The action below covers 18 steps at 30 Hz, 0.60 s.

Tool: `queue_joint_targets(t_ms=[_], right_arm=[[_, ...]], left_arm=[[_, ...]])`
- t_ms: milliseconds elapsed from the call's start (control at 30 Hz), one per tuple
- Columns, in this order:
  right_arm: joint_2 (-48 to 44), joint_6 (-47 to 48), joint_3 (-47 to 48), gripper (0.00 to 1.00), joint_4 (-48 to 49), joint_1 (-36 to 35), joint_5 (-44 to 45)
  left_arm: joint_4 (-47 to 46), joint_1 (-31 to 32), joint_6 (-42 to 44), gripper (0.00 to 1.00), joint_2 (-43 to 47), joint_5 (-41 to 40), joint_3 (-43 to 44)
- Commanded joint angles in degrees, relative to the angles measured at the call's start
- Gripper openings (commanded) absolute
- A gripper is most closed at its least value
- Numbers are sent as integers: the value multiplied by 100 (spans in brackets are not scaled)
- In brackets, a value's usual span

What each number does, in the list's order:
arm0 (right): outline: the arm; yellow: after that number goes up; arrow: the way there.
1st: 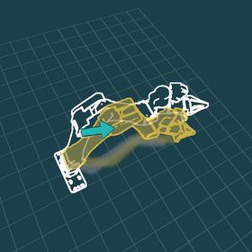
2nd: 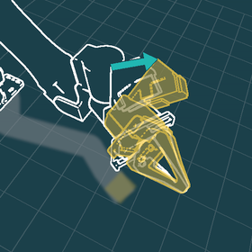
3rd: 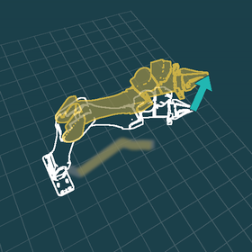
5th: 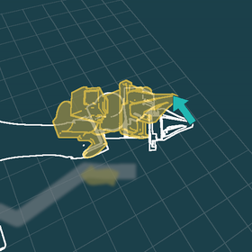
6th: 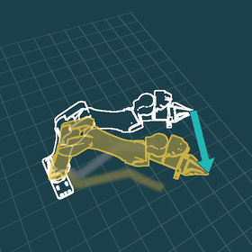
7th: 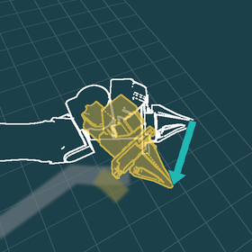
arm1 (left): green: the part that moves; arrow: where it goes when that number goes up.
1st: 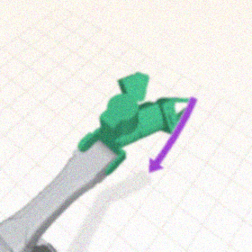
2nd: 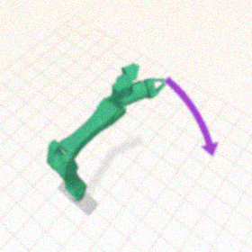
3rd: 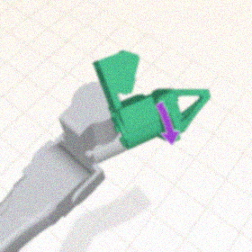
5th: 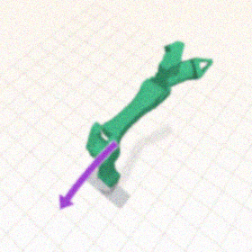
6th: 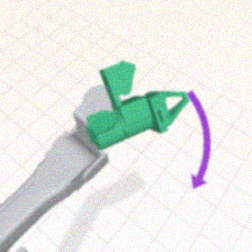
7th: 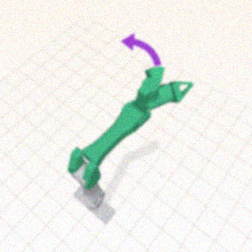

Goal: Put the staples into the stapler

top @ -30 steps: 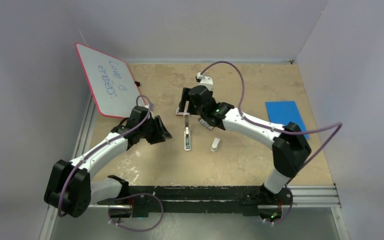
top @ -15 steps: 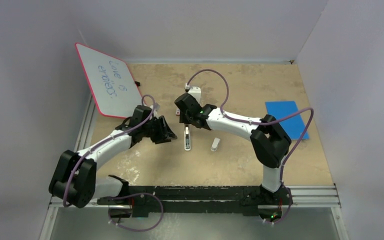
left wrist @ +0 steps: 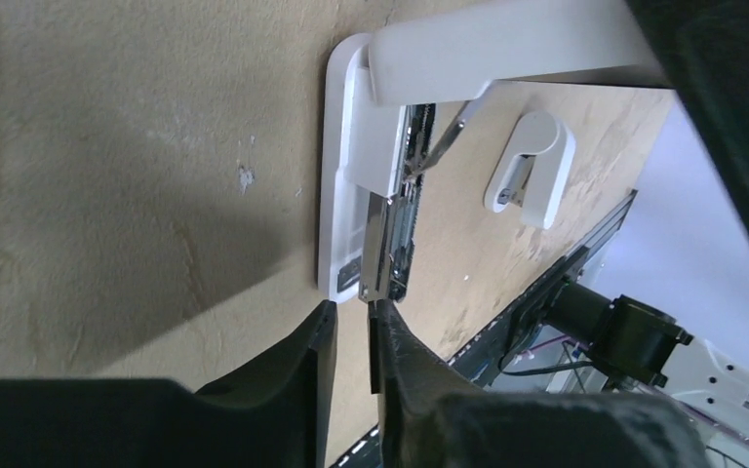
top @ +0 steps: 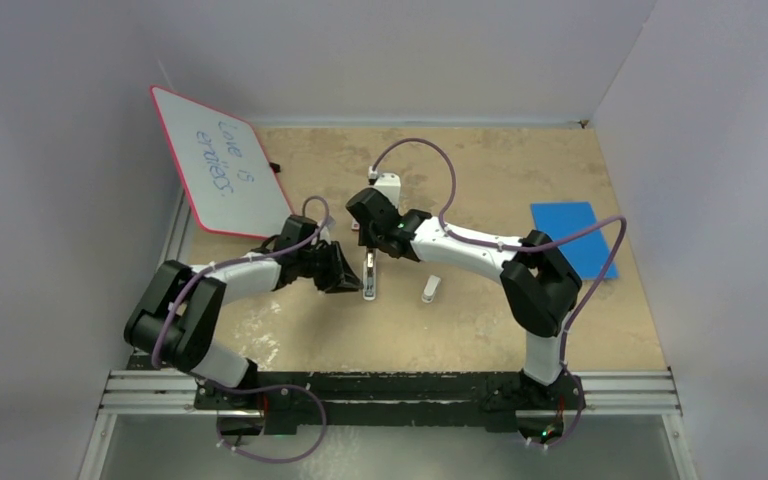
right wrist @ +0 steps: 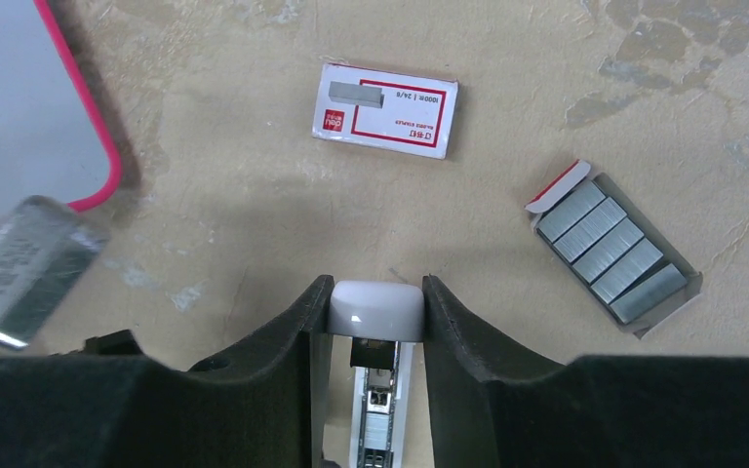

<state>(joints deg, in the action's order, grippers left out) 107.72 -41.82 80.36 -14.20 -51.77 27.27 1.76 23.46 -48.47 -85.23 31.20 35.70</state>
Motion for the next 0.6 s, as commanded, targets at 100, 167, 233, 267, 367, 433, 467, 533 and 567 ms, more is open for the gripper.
queue_joint_targets(t_ms=[100,167,233,267,367,433,467,533,567], right_arm=[[-267,61,-6,31,281,-64,-15],[-293,62,-39,30,314,-66,-17],[-319,69,-78,30,352,-70,-56],[-327,71,-88,30,370,-77,-74],[-331,74,-112,29,402,-98,-114],[-352,73,-136,29,413,-127,-131],[-357,67,-146,29,417,-149,-134],[-377,47,-177,29,414,-210,-142],[-375,25,-197,29,402,-246,-138]], left_arm=[[-516,240,-69,10,-458,-73,37],[-446,303,-92,9,-430,-291,62],[-377,376,-78,8,-411,-519,101],[-364,401,-68,8,-434,-592,110],[-352,458,-58,7,-635,-680,146],[-356,510,-73,7,-773,-716,147],[-345,532,-95,7,-835,-775,141],[-370,545,-118,7,-932,-816,99],[-391,550,-131,7,-986,-825,73]])
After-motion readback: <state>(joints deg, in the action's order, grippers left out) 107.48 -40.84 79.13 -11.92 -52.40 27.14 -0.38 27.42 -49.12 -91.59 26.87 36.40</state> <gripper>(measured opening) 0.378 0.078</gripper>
